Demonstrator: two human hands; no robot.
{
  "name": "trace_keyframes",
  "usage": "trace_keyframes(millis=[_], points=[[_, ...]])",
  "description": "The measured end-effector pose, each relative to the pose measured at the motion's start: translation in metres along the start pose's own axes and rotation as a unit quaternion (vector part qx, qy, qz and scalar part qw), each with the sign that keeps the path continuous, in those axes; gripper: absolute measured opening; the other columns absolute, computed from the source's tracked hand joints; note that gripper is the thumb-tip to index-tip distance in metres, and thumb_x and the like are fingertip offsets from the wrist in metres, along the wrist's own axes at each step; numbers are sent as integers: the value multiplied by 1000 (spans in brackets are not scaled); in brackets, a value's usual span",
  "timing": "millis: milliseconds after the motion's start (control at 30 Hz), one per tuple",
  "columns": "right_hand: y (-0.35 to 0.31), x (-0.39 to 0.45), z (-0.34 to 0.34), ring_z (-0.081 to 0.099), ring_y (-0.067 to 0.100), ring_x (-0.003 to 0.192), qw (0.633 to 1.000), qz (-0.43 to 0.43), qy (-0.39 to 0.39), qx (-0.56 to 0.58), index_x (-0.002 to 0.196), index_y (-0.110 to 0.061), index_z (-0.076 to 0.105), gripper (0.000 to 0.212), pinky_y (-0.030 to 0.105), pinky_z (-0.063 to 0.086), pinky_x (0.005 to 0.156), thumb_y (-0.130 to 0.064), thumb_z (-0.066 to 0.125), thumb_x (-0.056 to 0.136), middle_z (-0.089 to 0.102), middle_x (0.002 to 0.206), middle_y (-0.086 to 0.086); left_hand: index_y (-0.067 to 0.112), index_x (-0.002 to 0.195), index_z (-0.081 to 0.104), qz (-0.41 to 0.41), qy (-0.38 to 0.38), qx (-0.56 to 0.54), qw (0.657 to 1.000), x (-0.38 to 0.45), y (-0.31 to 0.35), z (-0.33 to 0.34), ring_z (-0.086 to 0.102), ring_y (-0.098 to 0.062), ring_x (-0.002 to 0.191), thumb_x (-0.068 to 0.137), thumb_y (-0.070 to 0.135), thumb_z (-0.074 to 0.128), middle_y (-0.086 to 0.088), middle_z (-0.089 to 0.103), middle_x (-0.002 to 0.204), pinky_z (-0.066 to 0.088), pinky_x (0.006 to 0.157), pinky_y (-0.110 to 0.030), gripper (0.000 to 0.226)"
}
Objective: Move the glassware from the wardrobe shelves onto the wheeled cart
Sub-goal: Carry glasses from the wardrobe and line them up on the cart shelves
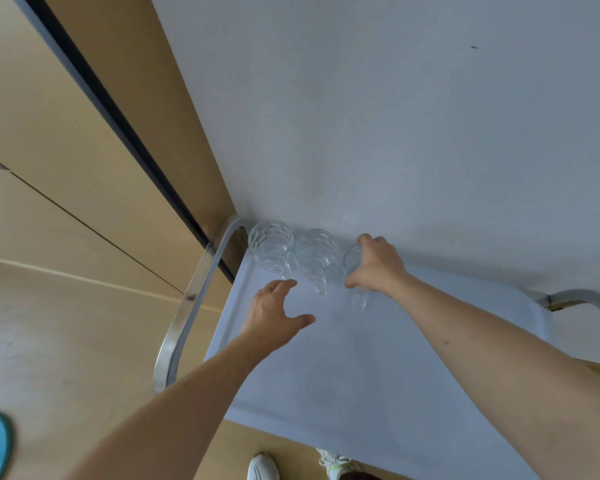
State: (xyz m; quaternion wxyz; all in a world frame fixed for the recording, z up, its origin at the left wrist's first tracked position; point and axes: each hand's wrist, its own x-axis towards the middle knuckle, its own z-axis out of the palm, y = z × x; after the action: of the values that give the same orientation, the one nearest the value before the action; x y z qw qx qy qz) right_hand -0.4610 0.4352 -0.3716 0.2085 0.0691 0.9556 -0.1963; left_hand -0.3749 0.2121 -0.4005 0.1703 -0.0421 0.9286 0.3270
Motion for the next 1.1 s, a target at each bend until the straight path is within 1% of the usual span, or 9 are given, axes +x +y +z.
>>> trace_keyframes(millis=[267, 367, 467, 533, 633, 733, 867, 967, 1100], points=[[0, 14, -2, 44, 28, 123, 999, -33, -20, 3, 146, -22, 39, 99, 32, 46, 80, -24, 87, 60, 37, 132, 8, 26, 134, 57, -33, 102, -49, 993, 7, 2, -1, 54, -15, 123, 83, 42, 81, 7, 54, 139, 42, 89, -24, 59], [3, 17, -3, 43, 28, 123, 998, -48, -32, 2, 148, -24, 39, 101, 32, 47, 81, -22, 87, 59, 36, 133, 8, 23, 131, 61, -11, 155, -44, 987, 10, 5, -1, 54, -18, 123, 85, 38, 80, 5, 57, 134, 45, 98, -28, 52], [6, 18, -1, 39, 28, 129, 996, -75, -43, -7, 151, -25, 34, 106, 34, 48, 89, -21, 88, 61, 35, 137, 8, 24, 136, 56, 47, 187, 11, 981, 22, 13, -5, 37, -21, 133, 83, 39, 80, 1, 51, 140, 40, 107, -36, 60], [10, 16, 1, 33, 29, 137, 996, -85, -38, 2, 155, -25, 28, 112, 34, 43, 97, -25, 90, 62, 32, 143, 9, 28, 145, 45, 65, 152, 74, 983, 37, 24, -13, 25, -26, 142, 81, 46, 80, -3, 38, 152, 34, 114, -45, 75], [19, 11, 2, 21, 31, 147, 996, -75, -40, 33, 160, -27, 14, 129, 41, 36, 111, -35, 95, 60, 21, 156, 12, 34, 156, 22, 98, 70, 188, 975, 63, 41, -25, 5, -31, 153, 78, 52, 79, -5, 13, 166, 12, 123, -51, 98], [27, 6, 3, 33, 33, 141, 996, -65, -49, 42, 161, -29, 9, 130, 41, 42, 108, -31, 94, 63, 18, 157, 13, 39, 159, 7, 126, -31, 265, 955, 87, 55, -35, -7, -30, 155, 77, 54, 79, 5, -1, 169, 2, 123, -61, 110], [31, 7, 7, 51, 32, 121, 996, -69, -31, 55, 159, -29, 15, 116, 35, 50, 93, -18, 85, 67, 28, 146, 8, 38, 160, 13, 133, -95, 311, 936, 106, 64, -40, 5, -24, 156, 76, 54, 79, 10, 17, 167, 1, 121, -66, 108], [30, 12, 6, 50, 32, 119, 995, -71, -36, 52, 158, -30, 16, 115, 37, 52, 90, -15, 84, 66, 28, 145, 8, 32, 156, 29, 141, -54, 299, 942, 108, 65, -37, 24, -23, 149, 69, 57, 82, 3, 41, 155, 5, 124, -59, 105], [31, 15, 3, 49, 32, 122, 994, -83, -53, 39, 156, -30, 17, 115, 36, 51, 90, -14, 84, 65, 28, 145, 8, 22, 148, 40, 116, 6, 305, 945, 102, 66, -28, 37, -29, 137, 63, 72, 75, -7, 52, 138, 14, 124, -49, 105]])
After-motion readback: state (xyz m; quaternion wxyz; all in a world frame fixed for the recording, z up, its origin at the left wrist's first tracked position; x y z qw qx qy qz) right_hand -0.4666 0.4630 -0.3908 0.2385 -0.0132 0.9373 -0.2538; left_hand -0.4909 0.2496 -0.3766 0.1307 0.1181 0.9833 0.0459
